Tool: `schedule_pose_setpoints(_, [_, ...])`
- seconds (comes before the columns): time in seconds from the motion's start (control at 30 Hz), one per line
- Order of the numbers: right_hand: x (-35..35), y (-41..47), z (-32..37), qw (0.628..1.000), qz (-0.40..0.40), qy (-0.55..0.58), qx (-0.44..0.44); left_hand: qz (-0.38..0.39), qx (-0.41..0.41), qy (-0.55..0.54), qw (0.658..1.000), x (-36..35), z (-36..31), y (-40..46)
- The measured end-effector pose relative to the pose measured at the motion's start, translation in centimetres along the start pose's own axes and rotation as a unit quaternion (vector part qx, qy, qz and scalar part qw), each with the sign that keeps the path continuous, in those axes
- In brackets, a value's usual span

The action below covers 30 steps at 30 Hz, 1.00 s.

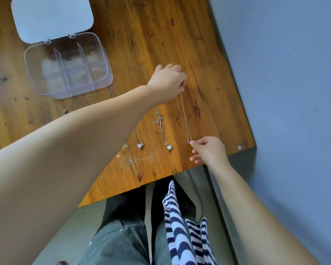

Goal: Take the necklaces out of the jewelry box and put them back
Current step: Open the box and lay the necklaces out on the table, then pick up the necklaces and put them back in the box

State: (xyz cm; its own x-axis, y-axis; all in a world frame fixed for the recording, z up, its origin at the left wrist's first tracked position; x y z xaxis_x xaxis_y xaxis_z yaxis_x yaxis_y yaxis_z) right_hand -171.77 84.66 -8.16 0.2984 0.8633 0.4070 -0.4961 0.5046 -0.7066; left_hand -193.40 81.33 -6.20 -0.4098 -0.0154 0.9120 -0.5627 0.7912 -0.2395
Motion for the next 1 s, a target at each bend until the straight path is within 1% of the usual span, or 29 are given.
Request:
schedule_pose_setpoints(0.13, [0.4,0.1,-0.1,1.0,0.021,-0.011,0.001,0.002,0.002,0.022,1.0,-0.5,0.3,-0.2])
schedule_pose_setpoints(0.27, [1.4,0.1,-0.2,0.998,0.045,0.039,-0.027,0.024,0.002,0.0,1.0,-0.7,0.9,-0.7])
schedule_pose_setpoints(0.37, [2.8,0.1,-0.2,0.996,0.028,0.078,-0.044,0.006,0.021,-0.034,0.999,-0.2,1.7,-2.0])
schedule_pose_setpoints(0.43, [3.5,-0.1,0.0,0.996,0.016,0.081,-0.041,-0.008,0.042,-0.048,0.998,0.2,2.5,-3.6])
schedule_pose_setpoints(0.5, [3.8,-0.4,0.5,0.997,0.009,0.062,-0.032,-0.022,0.061,-0.061,0.996,0.4,3.2,-5.8])
schedule_pose_setpoints(0.6, [3.2,-1.2,2.1,1.0,0.011,0.016,0.002,-0.04,0.096,-0.112,0.988,0.7,4.2,-10.5])
schedule_pose_setpoints(0.73, [0.7,-2.4,4.5,0.997,0.043,-0.03,0.054,-0.048,0.146,-0.153,0.976,-0.2,5.2,-17.6])
schedule_pose_setpoints(0.87, [-2.7,-3.0,6.5,0.988,0.077,-0.09,0.094,-0.054,0.206,-0.164,0.963,-2.3,6.7,-24.7])
schedule_pose_setpoints(1.0, [-6.2,-2.8,8.6,0.972,0.114,-0.151,0.137,-0.086,0.278,-0.185,0.939,-3.8,8.7,-30.1])
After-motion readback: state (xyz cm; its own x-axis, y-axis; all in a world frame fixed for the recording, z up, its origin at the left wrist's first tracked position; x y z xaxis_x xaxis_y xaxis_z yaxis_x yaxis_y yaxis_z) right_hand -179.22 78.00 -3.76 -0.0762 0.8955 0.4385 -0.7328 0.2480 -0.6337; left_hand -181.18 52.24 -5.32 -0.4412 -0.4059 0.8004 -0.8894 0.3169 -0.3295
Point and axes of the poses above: each hand's wrist, its own y-axis towards the middle knuckle, its own x-axis out of the back of the hand, z = x × y, the point moved 3 cm from there along y, towards the middle knuckle, and after that the axes turned 7 degrees about x, right-handed, at the moved point
